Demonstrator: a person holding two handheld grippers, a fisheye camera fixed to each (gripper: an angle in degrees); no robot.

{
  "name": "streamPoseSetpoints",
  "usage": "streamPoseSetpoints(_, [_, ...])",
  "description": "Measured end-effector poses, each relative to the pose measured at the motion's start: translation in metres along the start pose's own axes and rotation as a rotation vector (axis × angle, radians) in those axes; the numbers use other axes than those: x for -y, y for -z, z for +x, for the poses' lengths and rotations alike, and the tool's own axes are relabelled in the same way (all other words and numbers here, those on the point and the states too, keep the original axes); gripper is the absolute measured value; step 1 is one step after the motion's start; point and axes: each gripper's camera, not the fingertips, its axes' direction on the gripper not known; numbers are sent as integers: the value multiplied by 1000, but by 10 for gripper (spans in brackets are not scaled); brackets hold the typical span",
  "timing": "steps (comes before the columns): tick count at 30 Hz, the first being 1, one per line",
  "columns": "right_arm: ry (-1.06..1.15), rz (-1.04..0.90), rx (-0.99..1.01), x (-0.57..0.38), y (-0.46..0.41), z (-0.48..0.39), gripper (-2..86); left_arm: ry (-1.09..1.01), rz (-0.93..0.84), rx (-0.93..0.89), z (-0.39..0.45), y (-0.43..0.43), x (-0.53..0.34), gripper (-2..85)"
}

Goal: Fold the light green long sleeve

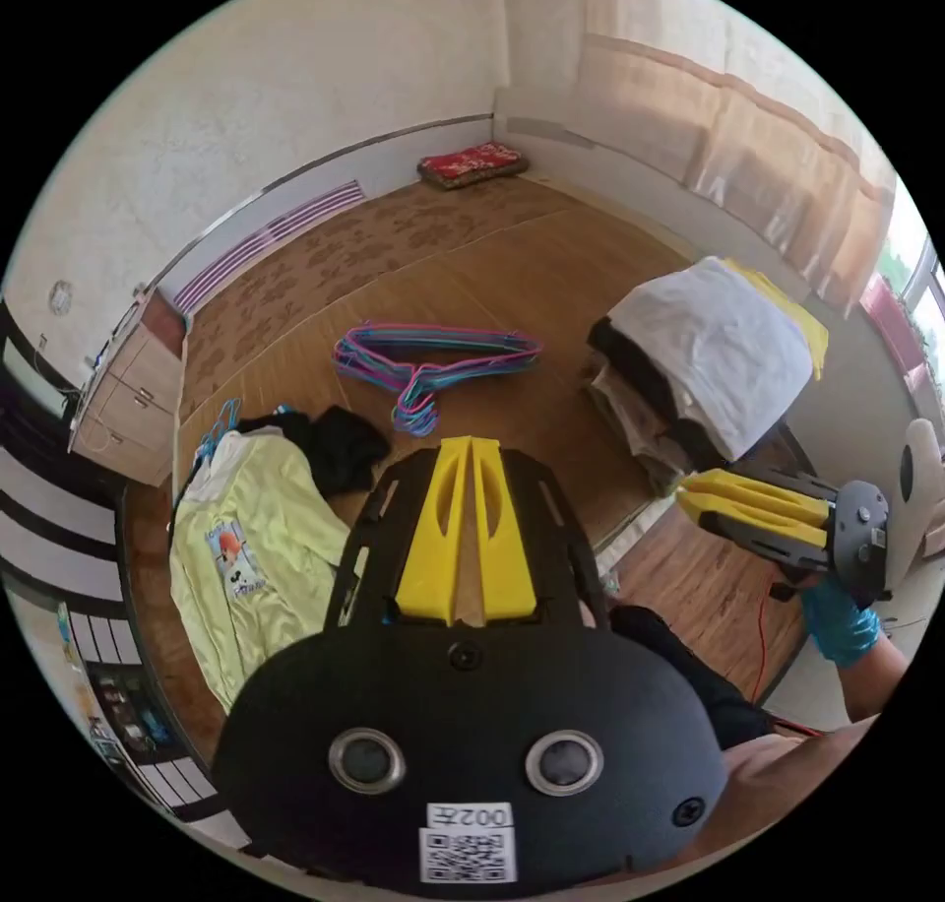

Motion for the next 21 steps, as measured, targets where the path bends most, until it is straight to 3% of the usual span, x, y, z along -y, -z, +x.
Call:
streamPoseSetpoints(11, [272, 19, 28, -76, -197, -135, 24, 254, 32, 83, -74, -67, -166, -9])
streamPoseSetpoints(21, [115, 34, 22, -179, -253, -192, 55, 290, 70, 53, -91, -52, -296, -6])
